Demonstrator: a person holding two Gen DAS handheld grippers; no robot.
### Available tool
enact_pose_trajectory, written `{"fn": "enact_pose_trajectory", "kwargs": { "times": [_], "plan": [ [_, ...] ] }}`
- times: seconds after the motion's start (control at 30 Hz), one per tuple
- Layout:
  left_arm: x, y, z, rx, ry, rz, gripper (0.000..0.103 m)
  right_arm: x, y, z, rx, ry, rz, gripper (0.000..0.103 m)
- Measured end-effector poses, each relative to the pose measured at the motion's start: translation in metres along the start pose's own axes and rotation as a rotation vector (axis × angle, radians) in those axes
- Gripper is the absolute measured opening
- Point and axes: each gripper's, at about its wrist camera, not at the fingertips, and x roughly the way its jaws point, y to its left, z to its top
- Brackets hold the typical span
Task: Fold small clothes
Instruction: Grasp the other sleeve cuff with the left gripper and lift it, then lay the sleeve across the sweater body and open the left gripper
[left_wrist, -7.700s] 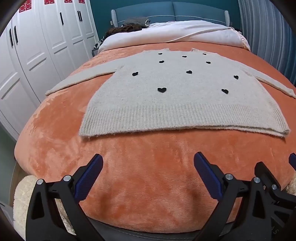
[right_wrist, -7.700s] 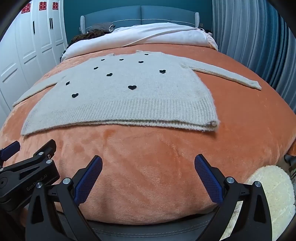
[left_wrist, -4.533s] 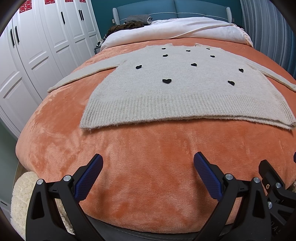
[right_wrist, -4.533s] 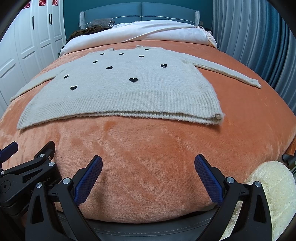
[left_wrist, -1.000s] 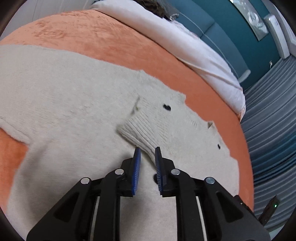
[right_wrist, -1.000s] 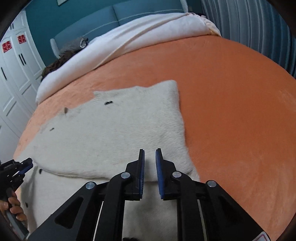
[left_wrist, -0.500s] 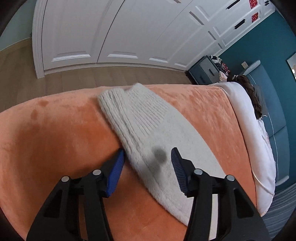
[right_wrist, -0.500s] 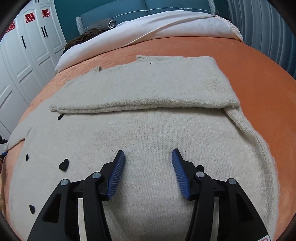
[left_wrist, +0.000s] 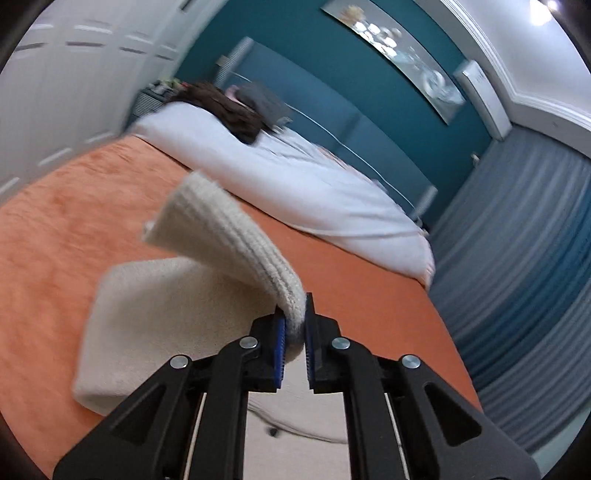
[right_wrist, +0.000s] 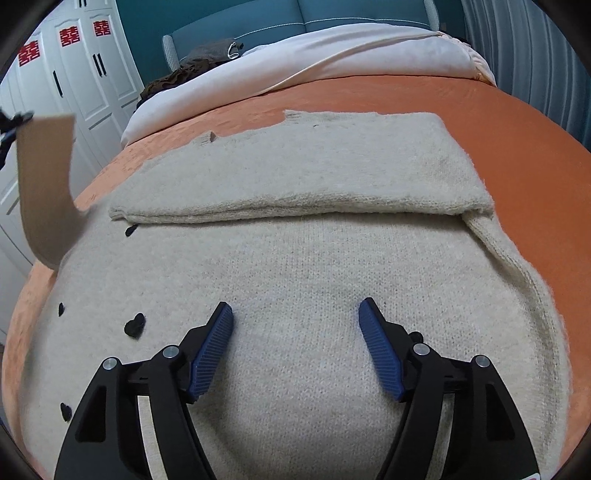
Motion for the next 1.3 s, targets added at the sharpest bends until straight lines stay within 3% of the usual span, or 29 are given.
{"fn": "enact_pose_trajectory", "kwargs": {
  "times": [0.1,0.13,0.2,0.3,0.37,0.47,0.57,0.67,0.7,0.77,0.8,0.83,0.87,0.97,1.0,1.07,1.1,1.2,1.3],
  "plan": [
    [0.069,-0.060,-0.068,0.059,0.170,-0.043,0.022,0.000,-0.003,0.001,0.018,-0.003,0.030,0.070],
    [0.088,-0.070,-0.095,0.068,0.225,-0.041,0.031,-0.001,-0.005,0.001,0.024,-0.004,0.042,0.071],
    [0.111,-0.071,-0.141,0.045,0.313,-0.039,0.034,-0.001,-0.008,0.002,0.040,-0.004,0.072,0.073],
    [0.114,-0.040,-0.175,-0.085,0.368,-0.022,0.034,-0.003,-0.011,0.005,0.061,-0.002,0.102,0.074],
    [0.103,-0.006,-0.177,-0.208,0.363,-0.007,0.035,-0.008,-0.011,0.013,0.064,0.000,0.114,0.075],
    [0.072,0.053,-0.152,-0.317,0.274,0.078,0.041,-0.014,-0.010,0.039,0.069,-0.039,0.116,0.076],
    [0.046,0.102,-0.132,-0.426,0.189,0.160,0.049,0.007,-0.013,0.080,0.148,0.010,0.138,0.079],
    [0.034,0.142,-0.116,-0.564,0.156,0.158,0.048,0.039,-0.016,0.111,0.255,0.034,0.144,0.079],
    [0.036,0.147,-0.113,-0.586,0.151,0.153,0.045,0.053,-0.011,0.119,0.260,0.055,0.124,0.080],
    [0.041,0.148,-0.107,-0.586,0.151,0.159,0.025,0.078,0.003,0.131,0.243,0.117,0.122,0.070],
    [0.044,0.146,-0.101,-0.568,0.146,0.157,0.015,0.087,0.013,0.137,0.219,0.137,0.110,0.057],
    [0.043,0.141,-0.097,-0.550,0.136,0.148,0.004,0.088,0.019,0.143,0.189,0.133,0.106,0.013],
    [0.042,0.136,-0.089,-0.528,0.112,0.137,0.004,0.085,0.023,0.150,0.183,0.120,0.128,0.010],
    [0.030,0.115,-0.073,-0.432,0.033,0.140,0.004,0.027,0.013,0.169,0.261,-0.088,0.270,0.007],
    [0.027,0.114,-0.070,-0.398,0.039,0.153,0.004,0.004,0.007,0.168,0.263,-0.160,0.268,0.007],
    [0.027,0.110,-0.077,-0.362,0.084,0.149,0.004,-0.012,-0.012,0.161,0.247,-0.222,0.172,0.007],
    [0.024,0.109,-0.083,-0.367,0.100,0.143,0.004,-0.003,-0.028,0.153,0.262,-0.190,0.113,0.007],
    [0.017,0.109,-0.118,-0.430,0.170,0.092,0.007,0.045,-0.067,0.124,0.367,0.005,0.084,0.007],
    [0.031,0.104,-0.147,-0.490,0.252,0.063,0.007,0.054,-0.072,0.107,0.373,0.014,0.087,0.007]
  ]
}}
